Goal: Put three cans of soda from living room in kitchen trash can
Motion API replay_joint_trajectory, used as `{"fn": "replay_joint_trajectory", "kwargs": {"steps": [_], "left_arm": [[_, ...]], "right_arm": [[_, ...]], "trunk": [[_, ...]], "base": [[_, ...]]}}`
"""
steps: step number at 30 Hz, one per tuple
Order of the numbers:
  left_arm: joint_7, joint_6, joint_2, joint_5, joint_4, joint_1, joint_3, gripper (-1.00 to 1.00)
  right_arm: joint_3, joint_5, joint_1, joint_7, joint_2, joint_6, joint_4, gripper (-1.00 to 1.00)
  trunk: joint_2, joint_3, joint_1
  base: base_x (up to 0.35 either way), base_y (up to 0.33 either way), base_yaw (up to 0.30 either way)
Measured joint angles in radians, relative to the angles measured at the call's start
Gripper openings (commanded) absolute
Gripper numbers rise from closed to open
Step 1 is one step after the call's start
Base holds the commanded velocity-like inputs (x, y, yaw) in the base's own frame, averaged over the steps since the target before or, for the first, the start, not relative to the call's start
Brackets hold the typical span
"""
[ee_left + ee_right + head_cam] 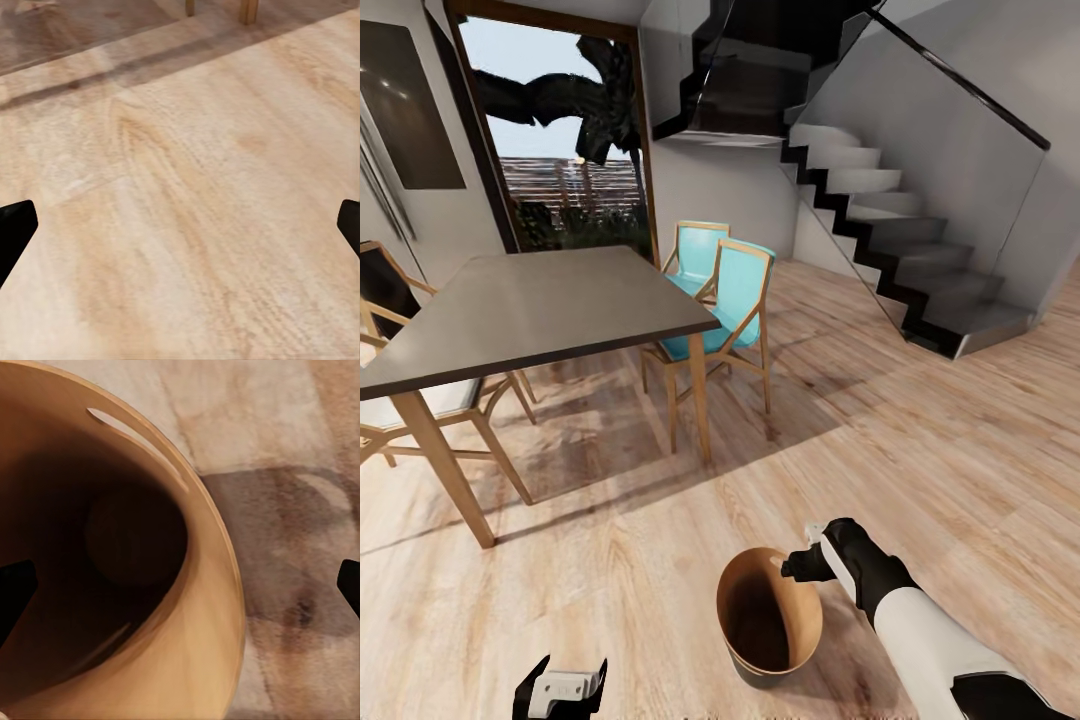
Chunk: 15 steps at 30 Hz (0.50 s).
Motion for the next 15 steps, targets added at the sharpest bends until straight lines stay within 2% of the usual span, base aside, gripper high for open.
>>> {"fn": "replay_joint_trajectory", "kwargs": {"steps": [11,15], "left_arm": [[0.0,0.001,0.0,0.0,0.0,0.0,0.0,1.0],[0.0,0.0,0.0,0.001,-0.001,0.001,0.0,1.0]], "right_arm": [[0.013,0.0,0.0,0.0,-0.002,0.0,0.0,1.0],[0.014,0.001,0.0,-0.005,-0.002,0.0,-0.001,1.0]], "trunk": [[-0.003,-0.043,0.005],[-0.003,-0.043,0.005]], "base": [[0.0,0.0,0.0],[0.0,0.0,0.0]]}}
